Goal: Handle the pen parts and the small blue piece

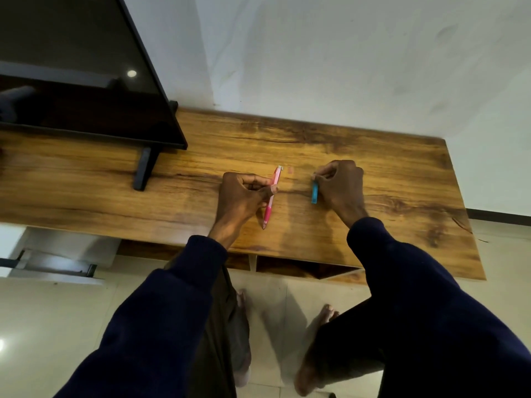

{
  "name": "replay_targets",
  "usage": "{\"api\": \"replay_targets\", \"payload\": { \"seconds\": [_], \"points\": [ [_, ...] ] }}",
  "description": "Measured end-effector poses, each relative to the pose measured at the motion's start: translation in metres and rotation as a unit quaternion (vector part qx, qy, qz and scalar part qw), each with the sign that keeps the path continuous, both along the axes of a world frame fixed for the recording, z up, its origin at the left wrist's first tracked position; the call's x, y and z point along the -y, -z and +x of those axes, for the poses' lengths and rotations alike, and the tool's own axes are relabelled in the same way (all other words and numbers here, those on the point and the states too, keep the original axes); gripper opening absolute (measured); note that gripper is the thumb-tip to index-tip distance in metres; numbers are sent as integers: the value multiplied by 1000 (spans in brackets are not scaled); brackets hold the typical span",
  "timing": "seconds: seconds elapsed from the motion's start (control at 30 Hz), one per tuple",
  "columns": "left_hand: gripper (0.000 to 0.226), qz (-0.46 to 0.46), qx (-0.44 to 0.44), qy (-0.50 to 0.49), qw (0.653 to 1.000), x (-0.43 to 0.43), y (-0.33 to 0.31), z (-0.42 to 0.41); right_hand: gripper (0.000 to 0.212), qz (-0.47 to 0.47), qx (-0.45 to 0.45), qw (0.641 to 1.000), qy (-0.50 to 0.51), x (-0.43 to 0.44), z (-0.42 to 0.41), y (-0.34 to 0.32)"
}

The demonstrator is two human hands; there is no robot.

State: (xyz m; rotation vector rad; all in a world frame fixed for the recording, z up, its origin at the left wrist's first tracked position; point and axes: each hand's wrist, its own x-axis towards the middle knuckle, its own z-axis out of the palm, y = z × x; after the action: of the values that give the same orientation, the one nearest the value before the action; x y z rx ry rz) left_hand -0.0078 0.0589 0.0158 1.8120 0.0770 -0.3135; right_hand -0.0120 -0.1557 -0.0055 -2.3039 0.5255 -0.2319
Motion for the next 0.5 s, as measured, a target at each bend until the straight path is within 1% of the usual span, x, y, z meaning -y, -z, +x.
{"api": "replay_targets", "payload": {
  "seconds": [0.2,0.37,0.5],
  "points": [
    [22,6,8,-9,1000,3,2,0,17,-10,6,1000,15,-2,-4,5],
    [21,44,20,-22,999,13,8,3,24,-8,-11,1000,27,0,-7,4],
    [10,79,36,-11,996,18,15,1,25,-12,-24,999,27,1,-11,4]
  ]
}}
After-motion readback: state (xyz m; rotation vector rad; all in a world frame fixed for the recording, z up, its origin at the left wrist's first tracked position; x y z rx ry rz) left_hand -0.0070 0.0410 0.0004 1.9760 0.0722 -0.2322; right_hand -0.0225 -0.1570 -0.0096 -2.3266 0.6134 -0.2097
